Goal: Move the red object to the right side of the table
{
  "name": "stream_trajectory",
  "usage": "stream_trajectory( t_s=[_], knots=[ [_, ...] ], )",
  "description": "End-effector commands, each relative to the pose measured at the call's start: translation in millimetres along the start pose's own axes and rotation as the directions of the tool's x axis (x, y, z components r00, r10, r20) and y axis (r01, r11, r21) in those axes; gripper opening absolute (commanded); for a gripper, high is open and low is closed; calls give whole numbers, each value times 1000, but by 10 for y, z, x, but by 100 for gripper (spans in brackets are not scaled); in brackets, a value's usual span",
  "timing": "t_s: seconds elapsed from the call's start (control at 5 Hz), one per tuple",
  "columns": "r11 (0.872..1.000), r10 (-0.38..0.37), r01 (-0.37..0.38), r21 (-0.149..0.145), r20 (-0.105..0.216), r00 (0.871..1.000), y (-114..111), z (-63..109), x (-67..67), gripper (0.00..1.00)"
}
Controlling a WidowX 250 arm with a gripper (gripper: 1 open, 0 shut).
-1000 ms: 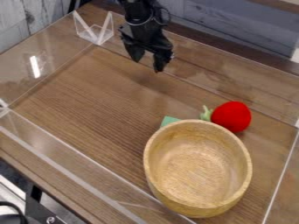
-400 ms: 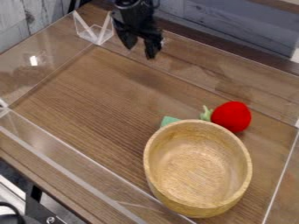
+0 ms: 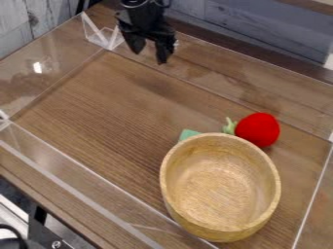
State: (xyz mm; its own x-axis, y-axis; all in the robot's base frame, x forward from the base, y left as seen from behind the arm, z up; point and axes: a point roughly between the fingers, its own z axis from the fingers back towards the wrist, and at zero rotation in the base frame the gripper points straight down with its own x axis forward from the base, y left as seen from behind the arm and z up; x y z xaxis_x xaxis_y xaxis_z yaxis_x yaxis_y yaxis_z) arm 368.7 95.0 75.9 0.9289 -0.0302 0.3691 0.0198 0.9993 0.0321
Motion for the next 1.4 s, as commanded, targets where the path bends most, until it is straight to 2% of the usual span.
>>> stream_trajectory(
  t_s=[0.0, 0.2, 0.8, 1.0, 1.2],
  knots=[
    [999, -43, 43, 2, 65, 997, -160, 179, 103, 100],
    [997, -69, 70, -16, 64, 996, -267, 113, 92, 100],
    [997, -79, 79, 8, 71, 994, 91, -59, -2, 100],
    [993, -121, 122, -5, 73, 990, 226, -15, 33, 100],
    [985, -171, 173, -26, 77, 982, 263, 11, 60, 100]
  ],
)
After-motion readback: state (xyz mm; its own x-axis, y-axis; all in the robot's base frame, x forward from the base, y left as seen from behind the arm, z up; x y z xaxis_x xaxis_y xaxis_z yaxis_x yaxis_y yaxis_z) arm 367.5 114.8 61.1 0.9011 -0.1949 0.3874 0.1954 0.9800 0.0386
